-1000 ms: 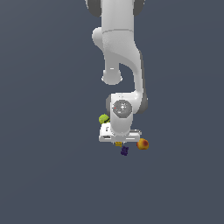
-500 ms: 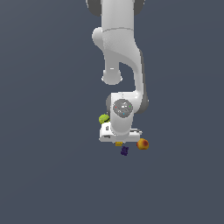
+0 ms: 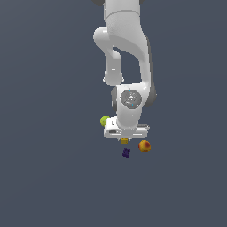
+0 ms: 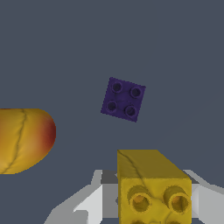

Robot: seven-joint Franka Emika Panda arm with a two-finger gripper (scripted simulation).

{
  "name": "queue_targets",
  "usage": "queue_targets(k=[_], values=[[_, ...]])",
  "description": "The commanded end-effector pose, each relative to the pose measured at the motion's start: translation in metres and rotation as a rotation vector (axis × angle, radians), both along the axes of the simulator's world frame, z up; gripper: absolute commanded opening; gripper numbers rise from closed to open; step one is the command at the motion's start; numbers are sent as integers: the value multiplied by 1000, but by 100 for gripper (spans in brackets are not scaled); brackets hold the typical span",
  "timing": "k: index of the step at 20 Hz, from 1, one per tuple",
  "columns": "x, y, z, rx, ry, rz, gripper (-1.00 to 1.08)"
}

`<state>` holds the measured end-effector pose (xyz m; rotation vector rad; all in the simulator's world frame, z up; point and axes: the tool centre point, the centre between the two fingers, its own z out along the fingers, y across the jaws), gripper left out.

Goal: Pick up a designated object from a clutter of objects.

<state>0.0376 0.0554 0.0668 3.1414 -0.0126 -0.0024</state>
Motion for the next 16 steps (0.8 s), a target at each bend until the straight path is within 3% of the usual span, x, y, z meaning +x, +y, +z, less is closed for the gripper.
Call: queue_targets(k=[1, 16], values=[[-4, 8, 19, -1, -1, 1, -100], [-35, 78, 179, -2, -2, 1, -100]])
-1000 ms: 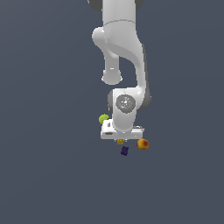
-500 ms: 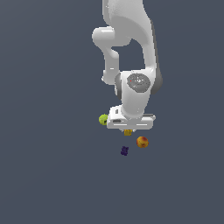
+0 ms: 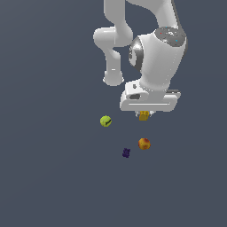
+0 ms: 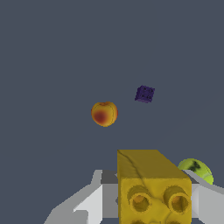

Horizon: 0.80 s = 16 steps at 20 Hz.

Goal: Pick up a designated object from a clutter of objects.

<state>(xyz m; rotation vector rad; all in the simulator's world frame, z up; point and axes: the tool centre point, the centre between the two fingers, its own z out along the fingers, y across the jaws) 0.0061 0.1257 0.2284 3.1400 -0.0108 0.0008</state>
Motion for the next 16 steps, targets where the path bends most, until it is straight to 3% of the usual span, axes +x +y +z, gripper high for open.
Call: queue_targets(k=[1, 16], values=[[-6, 12, 29, 0, 0, 0, -100], [-30, 77, 175, 0, 0, 0, -100]])
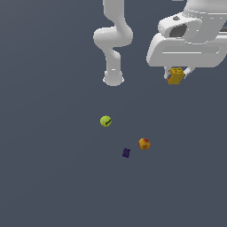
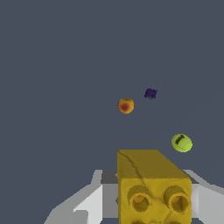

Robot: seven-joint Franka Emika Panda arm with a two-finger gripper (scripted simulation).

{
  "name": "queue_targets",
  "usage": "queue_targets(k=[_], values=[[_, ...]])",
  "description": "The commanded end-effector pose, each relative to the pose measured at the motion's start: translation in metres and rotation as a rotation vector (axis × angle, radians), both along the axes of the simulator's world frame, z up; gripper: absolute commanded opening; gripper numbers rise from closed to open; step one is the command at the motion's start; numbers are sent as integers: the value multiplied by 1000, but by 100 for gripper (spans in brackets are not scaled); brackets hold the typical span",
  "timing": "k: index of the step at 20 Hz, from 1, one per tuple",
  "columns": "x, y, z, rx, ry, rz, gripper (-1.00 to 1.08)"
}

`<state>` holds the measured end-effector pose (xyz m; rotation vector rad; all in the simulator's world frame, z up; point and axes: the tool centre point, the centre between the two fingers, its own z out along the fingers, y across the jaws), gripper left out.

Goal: Pick up a designated object from a clutter of objects.

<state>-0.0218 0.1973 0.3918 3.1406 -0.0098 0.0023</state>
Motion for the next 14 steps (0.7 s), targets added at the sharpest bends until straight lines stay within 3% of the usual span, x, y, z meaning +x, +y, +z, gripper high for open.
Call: queue_targets(k=[1, 14], values=[[-3, 8, 18, 0, 1, -1, -100], [-6, 25, 56, 1, 1, -1, -100]])
